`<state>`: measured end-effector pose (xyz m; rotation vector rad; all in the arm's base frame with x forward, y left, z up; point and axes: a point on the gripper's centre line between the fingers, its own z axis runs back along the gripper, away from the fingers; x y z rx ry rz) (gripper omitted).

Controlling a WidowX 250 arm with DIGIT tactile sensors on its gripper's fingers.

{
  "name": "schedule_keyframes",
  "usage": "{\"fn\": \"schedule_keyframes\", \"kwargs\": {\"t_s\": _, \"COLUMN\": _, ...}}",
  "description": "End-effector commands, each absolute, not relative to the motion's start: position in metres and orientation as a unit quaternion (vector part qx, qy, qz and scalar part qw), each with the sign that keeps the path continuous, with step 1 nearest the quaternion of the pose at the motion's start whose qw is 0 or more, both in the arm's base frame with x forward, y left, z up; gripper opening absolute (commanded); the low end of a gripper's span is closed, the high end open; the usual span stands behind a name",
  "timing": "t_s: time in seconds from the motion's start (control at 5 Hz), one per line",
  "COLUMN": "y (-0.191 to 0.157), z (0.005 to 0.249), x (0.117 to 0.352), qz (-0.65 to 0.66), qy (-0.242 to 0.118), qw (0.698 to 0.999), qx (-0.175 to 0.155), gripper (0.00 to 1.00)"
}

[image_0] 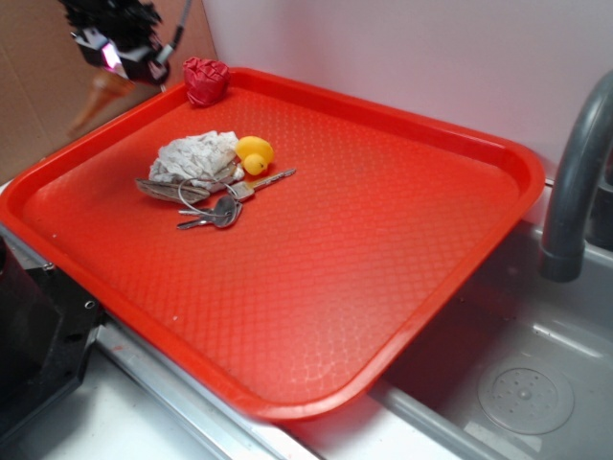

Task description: Grab the shell.

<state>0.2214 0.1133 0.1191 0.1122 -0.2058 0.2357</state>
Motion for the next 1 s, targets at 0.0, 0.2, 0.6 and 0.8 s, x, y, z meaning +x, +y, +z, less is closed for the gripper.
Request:
{"fn": "schedule_keyframes", "kwargs": {"t_s": 0.0, "y": 0.071, "z": 0.239, "x": 0.189, "qz": 0.109, "qy": -0.124, "qw": 0.986, "qx": -0.017, "gripper": 0.00}}
{"fn": "schedule_keyframes", "kwargs": {"t_s": 0.2, "y": 0.049, "z": 0.240, "x": 0.190, "qz": 0.142, "qy": -0.043, "qw": 0.989, "qx": -0.018, "gripper": 0.00}}
{"fn": "schedule_keyframes", "kwargs": {"t_s": 0.6, "y": 0.014, "z": 0.215, "x": 0.186, "qz": 0.163, "qy": 0.037, "qw": 0.986, "qx": 0.017, "gripper": 0.00}}
{"fn": "schedule_keyframes", "kwargs": {"t_s": 0.8, "y": 0.016, "z": 0.203, "x": 0.189, "qz": 0.156, "qy": 0.025, "qw": 0.987, "qx": 0.020, "gripper": 0.00}}
